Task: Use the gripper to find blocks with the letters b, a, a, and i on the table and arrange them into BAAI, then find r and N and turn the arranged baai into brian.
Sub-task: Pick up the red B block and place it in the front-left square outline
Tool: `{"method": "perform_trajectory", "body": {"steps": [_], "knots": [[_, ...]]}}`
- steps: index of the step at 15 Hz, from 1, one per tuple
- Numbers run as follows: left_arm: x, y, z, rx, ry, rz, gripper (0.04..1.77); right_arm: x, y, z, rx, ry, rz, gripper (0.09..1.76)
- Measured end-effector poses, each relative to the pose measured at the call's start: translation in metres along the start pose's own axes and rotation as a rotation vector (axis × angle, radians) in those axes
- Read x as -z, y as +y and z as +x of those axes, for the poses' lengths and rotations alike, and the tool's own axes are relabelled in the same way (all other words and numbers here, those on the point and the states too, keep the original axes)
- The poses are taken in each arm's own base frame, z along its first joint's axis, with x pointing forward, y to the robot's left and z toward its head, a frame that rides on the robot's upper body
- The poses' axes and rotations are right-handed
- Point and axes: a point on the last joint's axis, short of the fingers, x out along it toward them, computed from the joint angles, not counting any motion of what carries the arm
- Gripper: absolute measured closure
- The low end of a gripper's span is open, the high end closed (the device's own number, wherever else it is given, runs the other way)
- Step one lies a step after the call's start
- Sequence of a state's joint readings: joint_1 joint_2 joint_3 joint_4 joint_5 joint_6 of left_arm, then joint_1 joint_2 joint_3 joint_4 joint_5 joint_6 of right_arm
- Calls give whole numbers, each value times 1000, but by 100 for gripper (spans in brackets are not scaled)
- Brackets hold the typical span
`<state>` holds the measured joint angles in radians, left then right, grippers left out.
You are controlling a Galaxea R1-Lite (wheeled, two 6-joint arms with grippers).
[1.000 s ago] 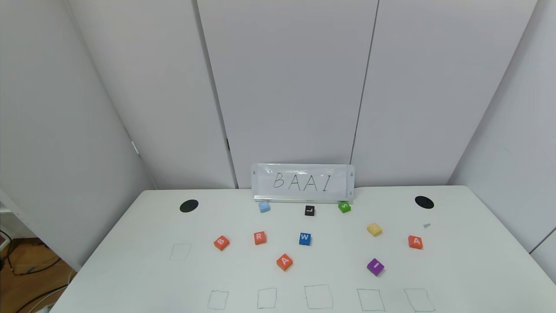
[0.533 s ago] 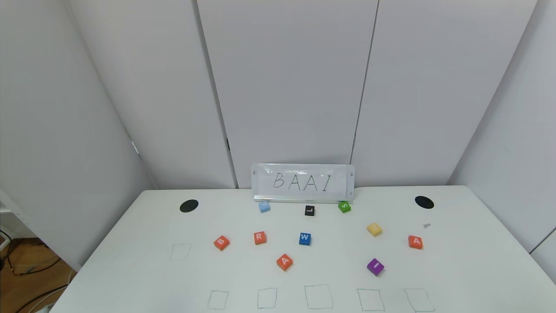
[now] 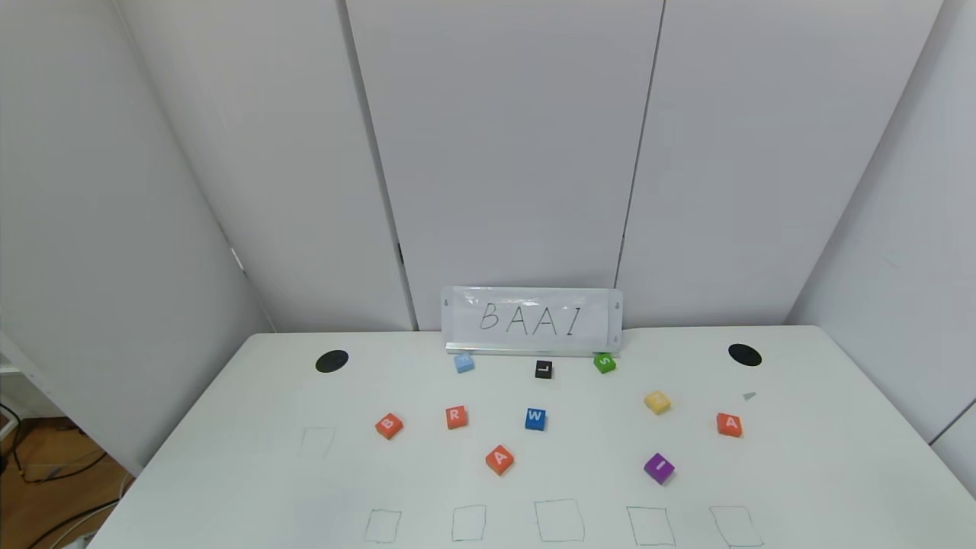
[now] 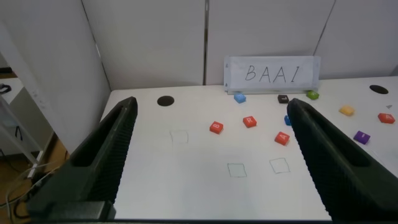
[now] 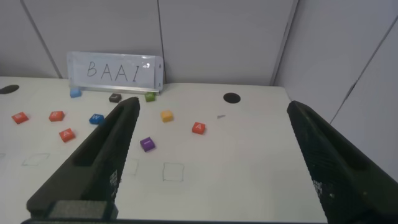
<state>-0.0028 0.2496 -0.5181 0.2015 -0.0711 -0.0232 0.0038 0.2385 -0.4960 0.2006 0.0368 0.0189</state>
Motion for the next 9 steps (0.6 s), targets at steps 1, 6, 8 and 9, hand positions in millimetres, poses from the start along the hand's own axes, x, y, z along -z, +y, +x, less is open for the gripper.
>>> {"method": "perform_trajectory", "body": {"steps": [1,6,8,9], "knots": [[-13,0,6,0,4,3,9,-10,0,6,-2,12,1,14],[-72,2,52,2,54,13,9,-67,-1,53,0,82,6,14],[-87,3,77,1,96,10,9,-87,-1,79,-1,113,9,14],[-92,4,91,1,119,9,9,-95,-1,94,-2,132,10,14]]}}
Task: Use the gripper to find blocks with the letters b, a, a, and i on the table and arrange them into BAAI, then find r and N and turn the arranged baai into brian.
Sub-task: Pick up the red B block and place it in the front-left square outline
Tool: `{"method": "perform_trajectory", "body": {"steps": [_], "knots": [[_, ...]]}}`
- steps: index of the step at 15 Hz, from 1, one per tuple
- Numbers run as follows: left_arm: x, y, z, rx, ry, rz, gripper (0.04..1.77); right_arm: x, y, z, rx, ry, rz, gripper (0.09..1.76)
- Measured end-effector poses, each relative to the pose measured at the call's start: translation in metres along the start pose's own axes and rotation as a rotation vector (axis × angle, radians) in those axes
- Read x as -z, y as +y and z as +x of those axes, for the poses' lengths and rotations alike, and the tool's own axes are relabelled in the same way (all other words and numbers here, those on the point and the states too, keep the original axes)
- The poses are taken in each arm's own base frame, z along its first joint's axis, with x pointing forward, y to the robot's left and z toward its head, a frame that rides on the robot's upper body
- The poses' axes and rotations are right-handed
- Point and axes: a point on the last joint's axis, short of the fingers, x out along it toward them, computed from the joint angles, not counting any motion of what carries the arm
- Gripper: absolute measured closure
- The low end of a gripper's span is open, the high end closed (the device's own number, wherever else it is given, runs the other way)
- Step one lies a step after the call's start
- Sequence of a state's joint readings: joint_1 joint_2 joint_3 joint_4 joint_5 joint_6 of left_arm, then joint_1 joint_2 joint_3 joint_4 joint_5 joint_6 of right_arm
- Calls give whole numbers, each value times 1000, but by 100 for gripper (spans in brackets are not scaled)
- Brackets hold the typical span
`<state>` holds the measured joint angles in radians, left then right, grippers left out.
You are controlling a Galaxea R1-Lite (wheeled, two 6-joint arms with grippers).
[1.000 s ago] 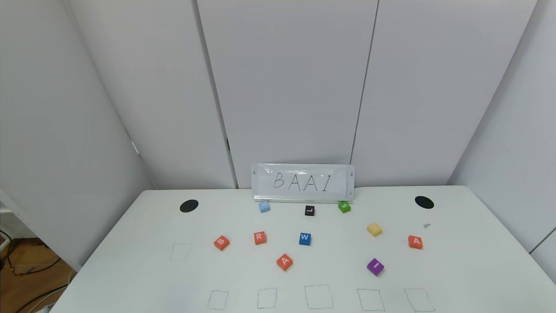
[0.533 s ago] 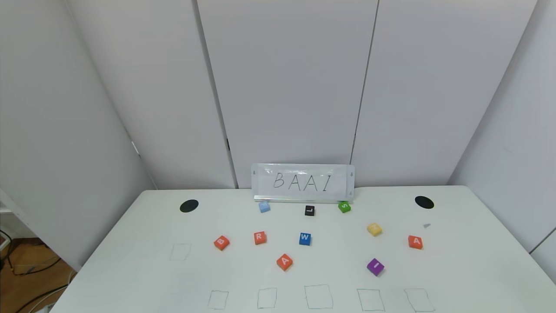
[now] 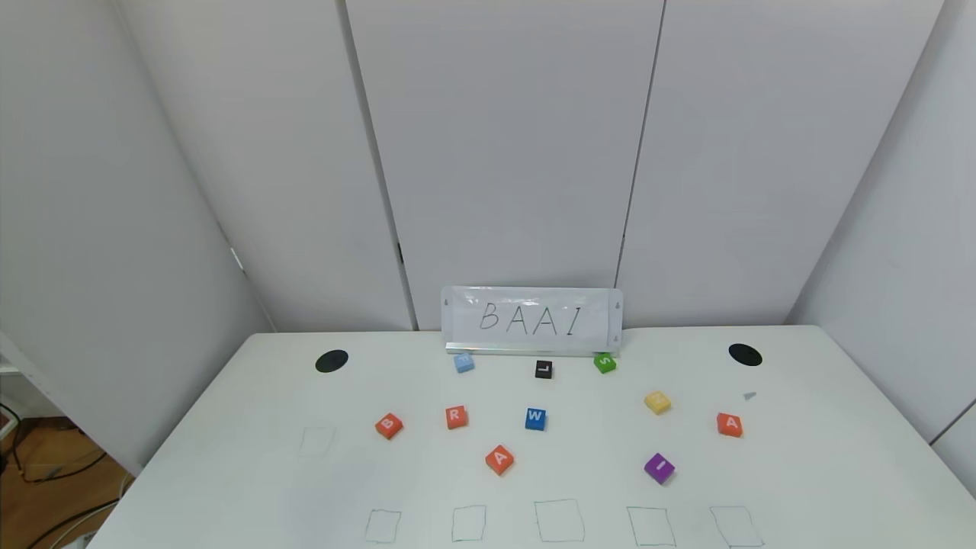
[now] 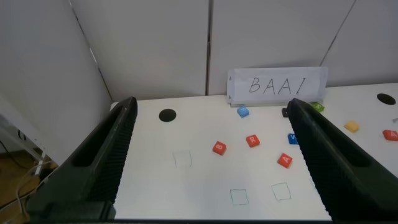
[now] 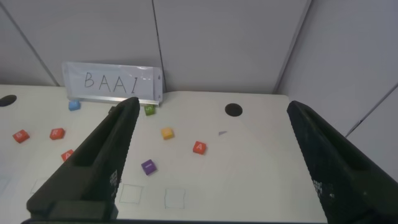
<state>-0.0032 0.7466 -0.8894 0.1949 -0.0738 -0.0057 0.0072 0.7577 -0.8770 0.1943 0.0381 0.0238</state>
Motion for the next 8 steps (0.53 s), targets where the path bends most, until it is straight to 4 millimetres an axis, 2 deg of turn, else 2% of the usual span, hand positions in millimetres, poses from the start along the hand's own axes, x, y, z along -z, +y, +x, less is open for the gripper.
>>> {"method": "perform_trajectory", "body": {"steps": [5,8], "knots": [[-19,3,67,14,122,-7,9,-26,-2,65,3,102,18,14],[-16,2,108,34,209,-10,9,-29,-3,102,4,166,34,14]]}}
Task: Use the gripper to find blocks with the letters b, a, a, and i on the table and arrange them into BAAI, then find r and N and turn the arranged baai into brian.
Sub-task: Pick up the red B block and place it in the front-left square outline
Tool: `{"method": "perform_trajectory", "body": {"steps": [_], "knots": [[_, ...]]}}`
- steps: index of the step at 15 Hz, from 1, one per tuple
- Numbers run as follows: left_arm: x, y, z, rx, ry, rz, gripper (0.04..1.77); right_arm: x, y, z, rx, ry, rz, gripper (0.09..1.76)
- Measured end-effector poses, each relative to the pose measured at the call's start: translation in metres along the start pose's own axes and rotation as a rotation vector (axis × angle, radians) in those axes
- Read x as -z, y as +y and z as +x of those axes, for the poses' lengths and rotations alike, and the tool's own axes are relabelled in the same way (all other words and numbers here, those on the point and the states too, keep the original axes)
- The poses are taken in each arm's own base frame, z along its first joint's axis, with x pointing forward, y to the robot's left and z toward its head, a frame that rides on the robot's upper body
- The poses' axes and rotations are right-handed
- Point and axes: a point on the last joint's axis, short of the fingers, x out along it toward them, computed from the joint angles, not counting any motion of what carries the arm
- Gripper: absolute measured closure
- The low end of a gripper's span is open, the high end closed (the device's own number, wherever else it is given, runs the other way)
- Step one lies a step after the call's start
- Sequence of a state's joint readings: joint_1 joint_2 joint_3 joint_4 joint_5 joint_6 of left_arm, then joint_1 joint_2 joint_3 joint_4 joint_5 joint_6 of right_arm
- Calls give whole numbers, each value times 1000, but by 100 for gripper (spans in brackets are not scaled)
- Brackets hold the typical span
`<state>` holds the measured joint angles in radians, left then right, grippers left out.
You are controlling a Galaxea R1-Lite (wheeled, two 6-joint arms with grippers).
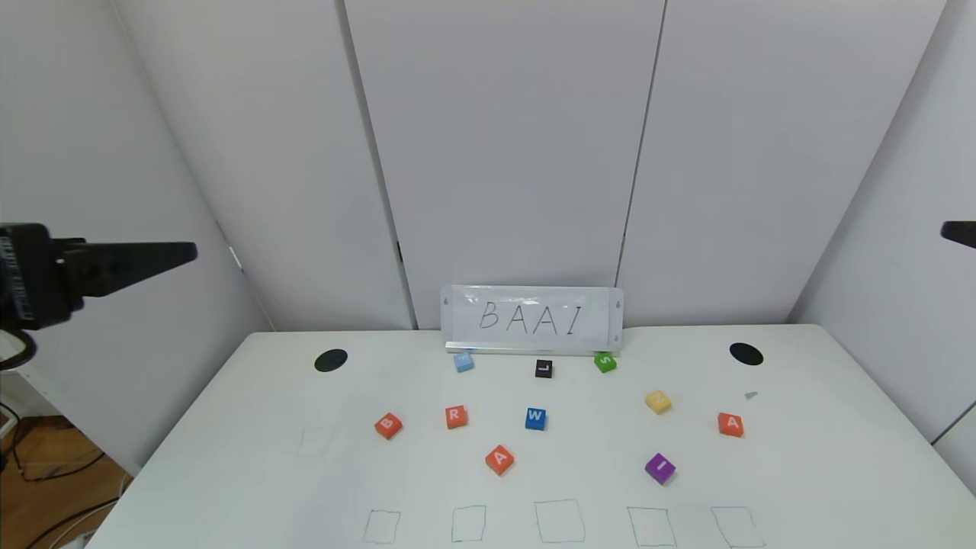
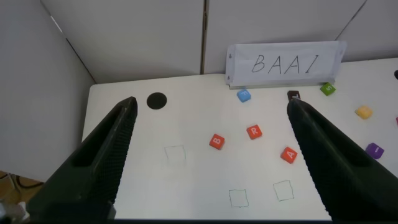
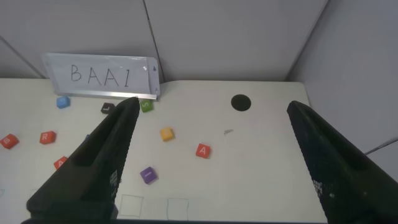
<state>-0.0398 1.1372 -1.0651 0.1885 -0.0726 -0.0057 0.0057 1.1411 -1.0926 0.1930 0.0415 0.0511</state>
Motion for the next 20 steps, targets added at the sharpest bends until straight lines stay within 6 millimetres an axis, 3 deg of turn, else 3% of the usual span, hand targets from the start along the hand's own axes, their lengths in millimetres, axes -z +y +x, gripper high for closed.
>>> {"method": "perform_trajectory", "body": {"steps": [6,11,16,20], "knots": [[15,4,80,-8,145,-9,9,8,-4,72,14,133,62,14],[34,5,111,0,247,-11,9,34,6,119,-19,278,74,14],[47,1,133,6,317,-6,9,55,26,141,-67,372,84,14],[60,-12,152,3,379,10,9,60,33,147,-82,398,79,14]]}}
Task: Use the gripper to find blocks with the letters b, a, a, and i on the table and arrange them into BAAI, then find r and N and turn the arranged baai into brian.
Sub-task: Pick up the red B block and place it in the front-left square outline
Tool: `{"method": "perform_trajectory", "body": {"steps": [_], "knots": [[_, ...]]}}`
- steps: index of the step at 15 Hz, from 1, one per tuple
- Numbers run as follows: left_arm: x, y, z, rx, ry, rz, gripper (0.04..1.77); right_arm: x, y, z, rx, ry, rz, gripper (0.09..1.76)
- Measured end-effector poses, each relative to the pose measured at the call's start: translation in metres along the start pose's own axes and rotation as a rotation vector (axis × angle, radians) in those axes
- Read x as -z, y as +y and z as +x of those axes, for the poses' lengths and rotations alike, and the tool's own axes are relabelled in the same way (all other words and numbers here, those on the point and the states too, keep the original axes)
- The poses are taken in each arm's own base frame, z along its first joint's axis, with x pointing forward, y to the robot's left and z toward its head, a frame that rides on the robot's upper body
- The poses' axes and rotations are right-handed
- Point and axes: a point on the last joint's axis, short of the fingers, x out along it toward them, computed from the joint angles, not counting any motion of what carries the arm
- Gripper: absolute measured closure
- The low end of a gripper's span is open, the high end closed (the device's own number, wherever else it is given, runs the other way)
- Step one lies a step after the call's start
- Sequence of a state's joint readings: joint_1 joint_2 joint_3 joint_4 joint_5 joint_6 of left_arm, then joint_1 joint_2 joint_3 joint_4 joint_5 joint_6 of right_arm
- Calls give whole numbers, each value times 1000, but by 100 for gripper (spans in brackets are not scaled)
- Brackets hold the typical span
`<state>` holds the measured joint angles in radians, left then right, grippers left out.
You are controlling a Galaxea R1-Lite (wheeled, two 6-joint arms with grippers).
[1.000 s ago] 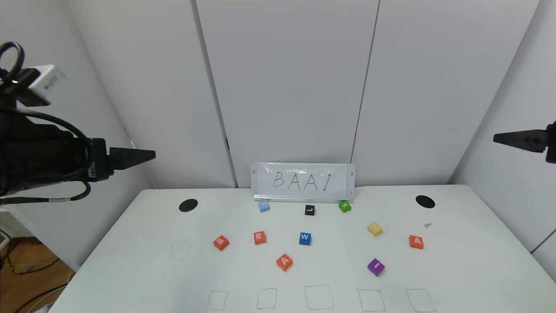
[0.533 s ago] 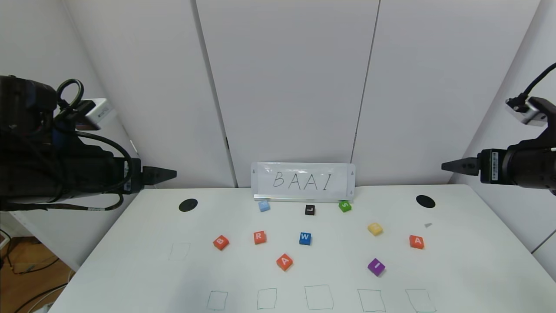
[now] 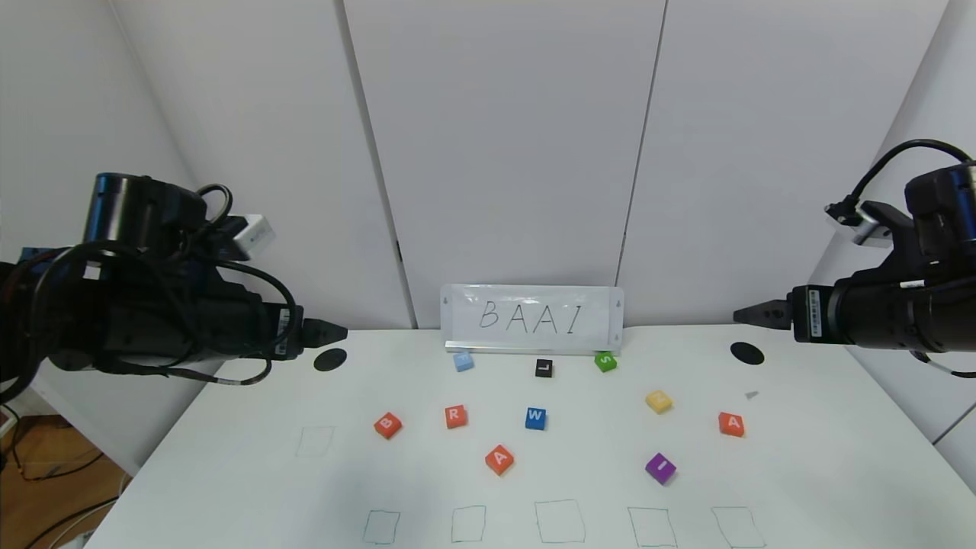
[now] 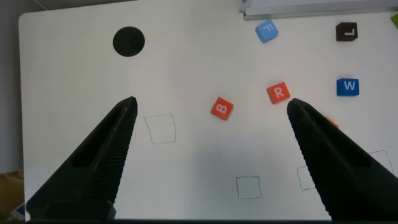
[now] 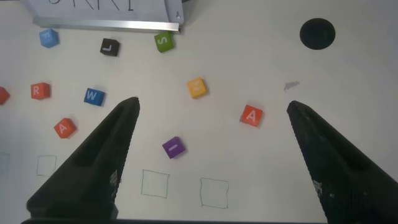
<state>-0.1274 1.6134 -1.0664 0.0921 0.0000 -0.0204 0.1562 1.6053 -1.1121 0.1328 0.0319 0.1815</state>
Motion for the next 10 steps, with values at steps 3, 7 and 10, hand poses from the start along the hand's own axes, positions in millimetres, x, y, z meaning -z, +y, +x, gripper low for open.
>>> {"method": "perform_trajectory", "body": {"steps": [3,7,10], "knots": [[9,-16,13,-1,53,1,9,1,1,2,-2,10,4,14],[30,-28,30,-3,149,-48,9,2,2,4,-4,15,3,14],[44,-28,46,-58,216,-60,9,2,2,3,-5,13,2,14]]}}
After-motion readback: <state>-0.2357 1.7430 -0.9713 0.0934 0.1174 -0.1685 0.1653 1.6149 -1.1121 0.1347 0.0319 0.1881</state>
